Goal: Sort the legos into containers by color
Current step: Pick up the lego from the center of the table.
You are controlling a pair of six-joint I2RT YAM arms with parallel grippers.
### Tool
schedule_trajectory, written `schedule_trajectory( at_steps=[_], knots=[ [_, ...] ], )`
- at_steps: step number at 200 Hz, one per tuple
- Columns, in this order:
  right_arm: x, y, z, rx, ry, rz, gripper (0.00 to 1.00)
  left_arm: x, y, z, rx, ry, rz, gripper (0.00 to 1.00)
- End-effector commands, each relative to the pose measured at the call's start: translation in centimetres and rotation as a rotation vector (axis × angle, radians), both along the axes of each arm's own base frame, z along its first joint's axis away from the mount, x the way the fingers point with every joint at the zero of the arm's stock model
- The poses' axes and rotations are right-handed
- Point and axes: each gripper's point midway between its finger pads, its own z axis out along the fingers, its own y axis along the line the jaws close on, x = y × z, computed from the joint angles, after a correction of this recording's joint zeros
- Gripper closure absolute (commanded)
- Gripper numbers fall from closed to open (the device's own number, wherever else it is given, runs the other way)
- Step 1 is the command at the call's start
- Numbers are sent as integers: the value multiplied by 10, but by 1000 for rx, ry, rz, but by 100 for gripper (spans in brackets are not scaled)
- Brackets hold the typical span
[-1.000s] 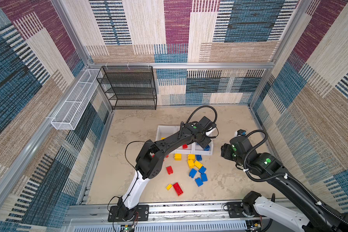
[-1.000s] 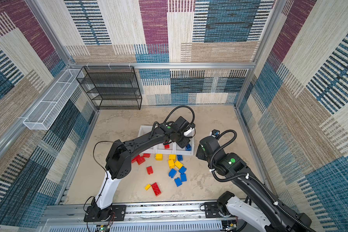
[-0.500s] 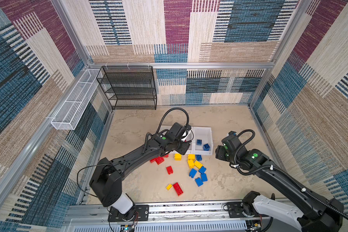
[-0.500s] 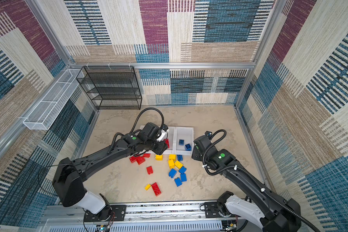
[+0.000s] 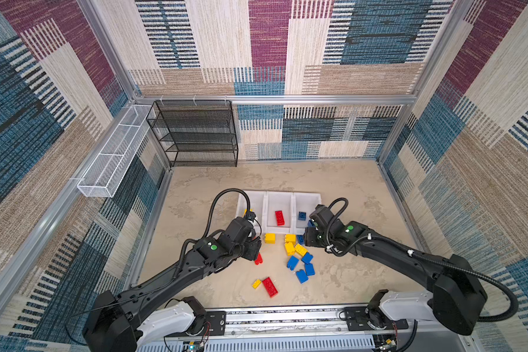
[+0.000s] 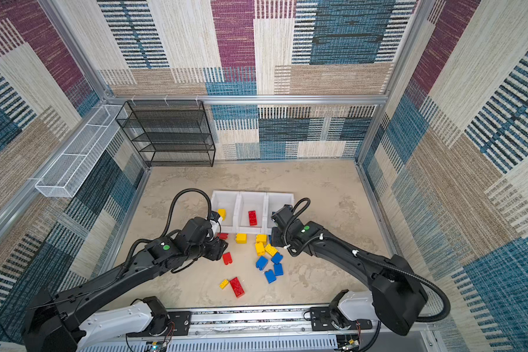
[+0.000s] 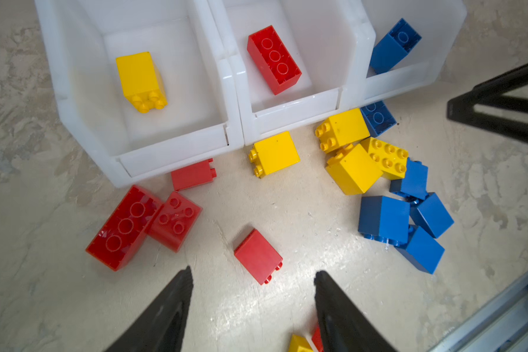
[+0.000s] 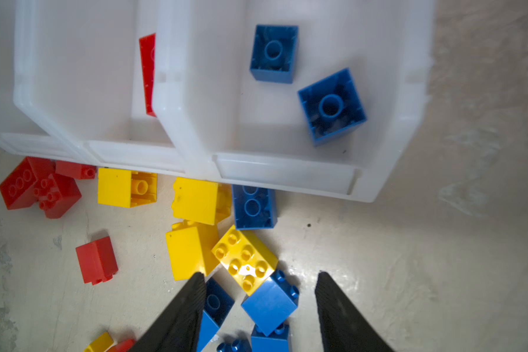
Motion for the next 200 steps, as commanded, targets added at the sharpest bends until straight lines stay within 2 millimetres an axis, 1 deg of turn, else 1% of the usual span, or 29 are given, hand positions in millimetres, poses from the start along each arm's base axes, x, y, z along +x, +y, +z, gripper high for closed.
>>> schedule_trajectory(
  at_steps=[1, 23, 50, 72, 98, 124, 159, 180, 200],
  knots=[
    [4, 28, -3, 33, -13, 55, 39, 4, 8, 5, -16, -22, 69, 33],
    [4, 43, -11, 18, -2, 83, 41, 3, 15, 7, -6, -33, 97, 33],
    [5, 52, -22, -30, 16, 112, 42, 0, 21, 10, -19, -46, 116, 32],
    [5, 55, -30, -60, 30, 124, 45, -3, 28, 8, -21, -47, 135, 32],
    [2, 59, -35, -73, 41, 137, 49, -6, 30, 8, -32, -49, 138, 32],
    [-2, 62, -42, -87, 57, 149, 51, -7, 32, 13, -53, -60, 152, 32],
    [-3, 65, -50, -104, 71, 161, 56, -11, 37, 9, -73, -55, 179, 32],
    [-4, 67, -53, -116, 73, 170, 61, -13, 38, 10, -82, -52, 183, 32],
    [-3, 69, -54, -120, 74, 177, 67, -13, 44, 12, -72, -63, 204, 32]
  ],
)
